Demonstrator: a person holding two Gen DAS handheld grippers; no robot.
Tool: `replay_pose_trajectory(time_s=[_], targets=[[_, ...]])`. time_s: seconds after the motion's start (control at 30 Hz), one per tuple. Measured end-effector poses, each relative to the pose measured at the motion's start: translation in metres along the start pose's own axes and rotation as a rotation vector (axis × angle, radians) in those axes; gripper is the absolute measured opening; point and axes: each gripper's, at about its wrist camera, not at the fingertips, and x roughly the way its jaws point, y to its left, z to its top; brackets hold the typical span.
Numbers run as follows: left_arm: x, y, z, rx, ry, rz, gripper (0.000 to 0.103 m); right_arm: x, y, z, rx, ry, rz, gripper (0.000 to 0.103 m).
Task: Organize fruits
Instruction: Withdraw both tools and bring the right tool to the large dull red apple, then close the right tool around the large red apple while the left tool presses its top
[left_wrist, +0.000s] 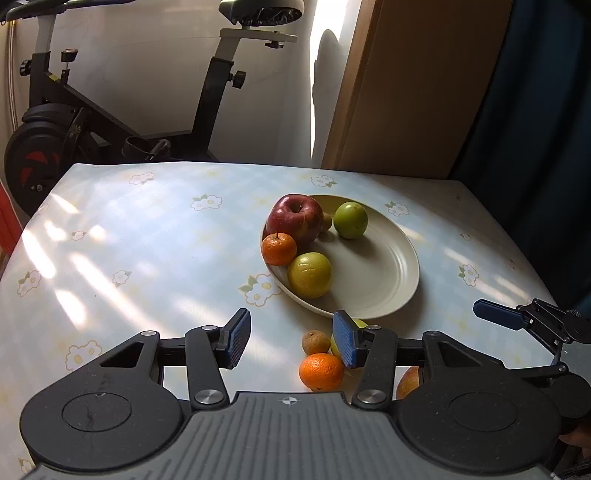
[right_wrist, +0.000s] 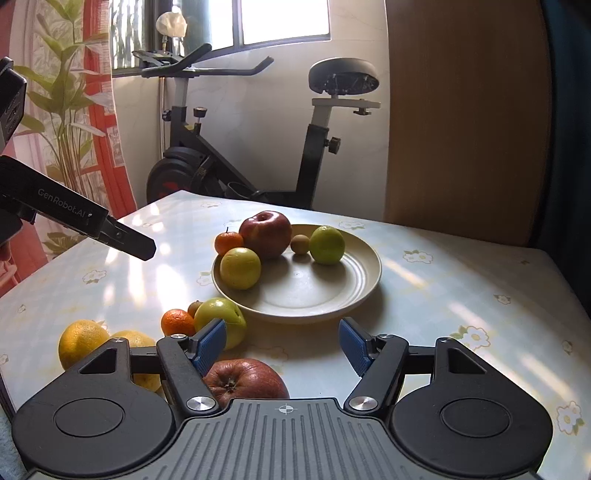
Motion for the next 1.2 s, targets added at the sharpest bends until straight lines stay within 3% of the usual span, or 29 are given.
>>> replay_pose_trajectory(time_s=[0.23,0.5,0.67,0.87,1.2], targets=[[-0.003,-0.01,-0.015,0.012,0.012,0.005,0.052,-0.002,0.013,-0.021,-0.021,-0.026,0.051,0.064],[-0.002,-0.016,-0.025,0.015,0.029,0.009,0.052,0.003,0.019,-0.044,-0.056,0.002,0.054,0.065],[0.003,-0.021,-0.03,0.0,0.039,-0.005,0.052,0.006,0.019,-0.048,-0.077,0.012,0.07,0.066],[0.007,-0.024,-0.033,-0.006,0.052,-0.019,0.052,0.019,0.015,-0.049,-0.049,0.091,0.093,0.069],[0.011,-0.026,-0.032,-0.028,0.064,-0.039,0.052,0.021,0.015,-0.051,-0.05,0.106,0.09,0.071]])
